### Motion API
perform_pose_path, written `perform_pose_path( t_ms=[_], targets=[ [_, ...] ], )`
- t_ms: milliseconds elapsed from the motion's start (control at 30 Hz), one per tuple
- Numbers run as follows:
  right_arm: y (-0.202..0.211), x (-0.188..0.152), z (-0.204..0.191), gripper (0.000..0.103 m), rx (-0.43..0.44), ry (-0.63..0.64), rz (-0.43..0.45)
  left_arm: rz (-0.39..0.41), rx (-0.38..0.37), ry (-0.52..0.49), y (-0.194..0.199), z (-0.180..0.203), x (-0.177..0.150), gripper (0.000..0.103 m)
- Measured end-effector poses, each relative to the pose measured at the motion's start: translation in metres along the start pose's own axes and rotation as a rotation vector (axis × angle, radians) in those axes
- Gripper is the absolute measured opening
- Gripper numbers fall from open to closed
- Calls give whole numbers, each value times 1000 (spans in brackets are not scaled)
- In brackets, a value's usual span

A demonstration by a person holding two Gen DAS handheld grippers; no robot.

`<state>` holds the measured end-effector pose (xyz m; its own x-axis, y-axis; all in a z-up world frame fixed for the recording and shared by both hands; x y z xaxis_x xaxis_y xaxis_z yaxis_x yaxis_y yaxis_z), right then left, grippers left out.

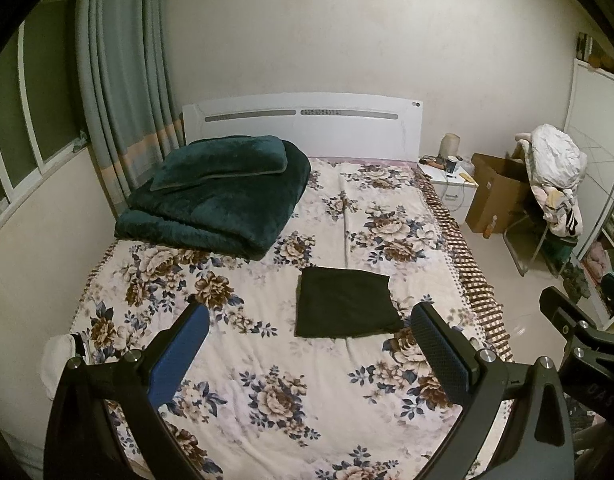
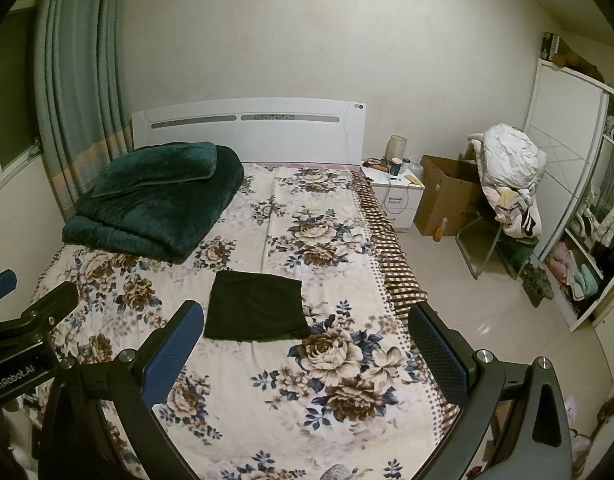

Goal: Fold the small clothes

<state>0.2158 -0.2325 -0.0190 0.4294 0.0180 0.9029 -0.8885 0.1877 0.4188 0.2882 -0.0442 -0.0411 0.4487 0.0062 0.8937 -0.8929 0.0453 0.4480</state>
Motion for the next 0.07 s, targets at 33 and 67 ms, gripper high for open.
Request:
perform_pose_path(
  t_ms=[33,67],
  targets=[
    [1,0,0,103,0,-2,0,3,0,0,0,-2,2,103],
    [-1,1,-1,103,3,-3,0,6,-1,0,-1,-3,5,103]
  ],
)
Point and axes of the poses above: each gripper's, at about its wrist camera, not at the fingertips, and y roughly against the way its jaws point, z to its right, x to its top, the point moved 6 cm from there along -y, roughly the way its jaws point, and after that the axes turned 15 degrees about z, right-handed, at the moved point
